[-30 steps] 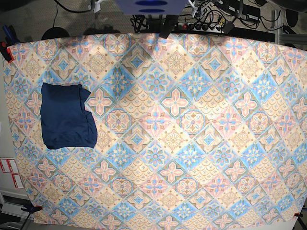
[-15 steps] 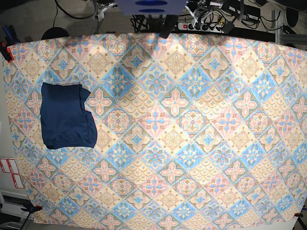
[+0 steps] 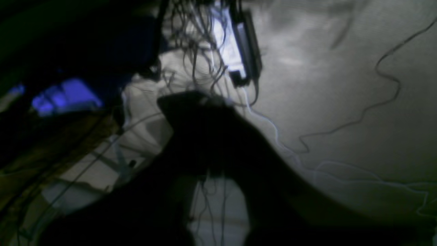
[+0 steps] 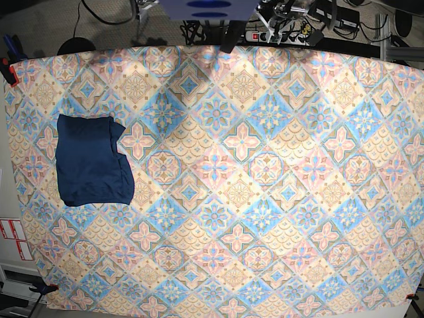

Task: Fold the T-shirt properly

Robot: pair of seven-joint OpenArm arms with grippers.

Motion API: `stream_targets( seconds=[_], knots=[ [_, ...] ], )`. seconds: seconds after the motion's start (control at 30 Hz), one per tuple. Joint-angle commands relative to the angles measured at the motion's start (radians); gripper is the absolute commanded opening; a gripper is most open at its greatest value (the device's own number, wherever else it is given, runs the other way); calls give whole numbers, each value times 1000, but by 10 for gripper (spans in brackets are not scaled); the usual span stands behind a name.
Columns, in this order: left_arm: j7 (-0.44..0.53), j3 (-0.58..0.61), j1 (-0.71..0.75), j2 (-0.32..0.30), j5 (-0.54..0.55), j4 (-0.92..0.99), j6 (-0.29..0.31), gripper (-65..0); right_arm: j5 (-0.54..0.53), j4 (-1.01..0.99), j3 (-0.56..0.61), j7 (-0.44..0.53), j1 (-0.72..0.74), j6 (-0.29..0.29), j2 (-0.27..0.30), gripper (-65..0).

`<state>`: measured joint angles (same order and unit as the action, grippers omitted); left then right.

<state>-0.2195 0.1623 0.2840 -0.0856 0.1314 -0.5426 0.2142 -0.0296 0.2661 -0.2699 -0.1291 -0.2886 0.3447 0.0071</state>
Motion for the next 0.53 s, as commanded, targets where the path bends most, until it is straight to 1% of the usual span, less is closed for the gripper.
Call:
stream_targets(
  seconds=[0.0,0.1,0.17,0.33,0.43,0.5],
  knots=[
    [2,3,5,-3,-2,-4,4,-650,0,-1,1,-4,-1,6,-11,-647],
    [2,0,4,-13,-2,-4,4,-650,0,-1,1,-4,9,6,-40,-647],
    [2,0,4,-27,1,-4,4,-650,0,-1,1,-4,9,6,-42,-647],
    [2,0,4,-29,6,-4,4,-650,0,0,1,-4,9,6,-43,-647],
    [2,0,1,-29,6,-6,4,-650,1,3,1,-2,10,6,-60,-647],
    [2,0,-16,-29,6,-6,4,-650,1,6,21,-1,25,6,-63,-647]
  ],
)
